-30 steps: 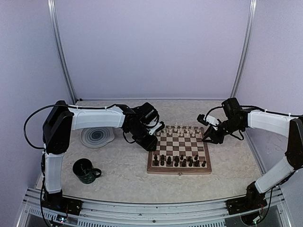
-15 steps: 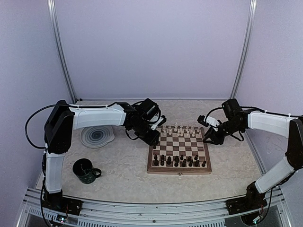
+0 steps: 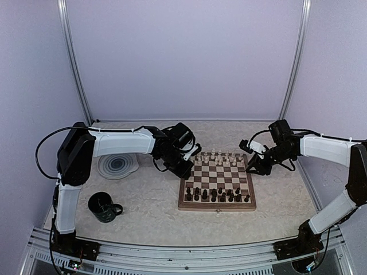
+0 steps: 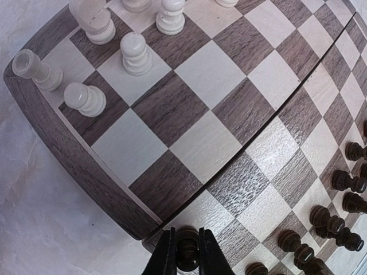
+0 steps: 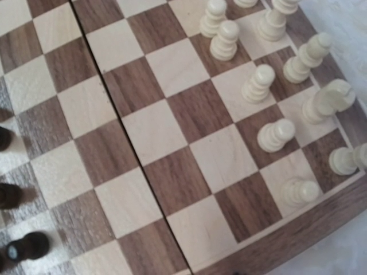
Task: Set up the chess pieces on the board
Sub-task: Pick up the pawn from the chessboard, then place the pawn on a7.
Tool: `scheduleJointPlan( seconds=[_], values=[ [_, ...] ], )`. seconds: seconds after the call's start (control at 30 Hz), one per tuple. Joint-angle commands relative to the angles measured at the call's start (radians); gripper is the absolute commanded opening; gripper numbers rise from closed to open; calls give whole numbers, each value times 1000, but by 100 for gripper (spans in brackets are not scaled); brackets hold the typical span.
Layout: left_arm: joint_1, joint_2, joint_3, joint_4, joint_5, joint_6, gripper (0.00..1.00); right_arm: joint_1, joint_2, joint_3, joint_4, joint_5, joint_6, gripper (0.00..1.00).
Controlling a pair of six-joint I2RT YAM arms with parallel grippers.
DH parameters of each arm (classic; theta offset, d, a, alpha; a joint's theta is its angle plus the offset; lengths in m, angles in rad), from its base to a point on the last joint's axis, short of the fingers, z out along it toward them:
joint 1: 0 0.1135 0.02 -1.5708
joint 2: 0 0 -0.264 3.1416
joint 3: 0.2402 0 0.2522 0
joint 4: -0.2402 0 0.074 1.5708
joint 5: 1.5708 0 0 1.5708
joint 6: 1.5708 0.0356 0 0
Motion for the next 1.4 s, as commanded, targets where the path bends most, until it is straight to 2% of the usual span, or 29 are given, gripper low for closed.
scheduleJointPlan(
  seconds=[0.0, 0.2, 0.67, 1.0, 1.37],
  values=[
    [-10, 4, 63, -13, 11, -8, 12, -13, -25, -13, 21, 10, 7, 36],
    [-104, -10, 213, -18, 6, 35, 11, -17, -25, -12, 42, 55, 20, 36],
    [-225, 241, 599, -17, 107, 74, 12, -142, -44, -4, 110, 178, 102, 39],
    [-267, 332, 615, 82, 151, 53, 13, -143, -35, -4, 100, 168, 99, 40],
    [-287, 388, 633, 142, 127, 50, 15, -143, -23, -5, 86, 155, 96, 40]
  ],
)
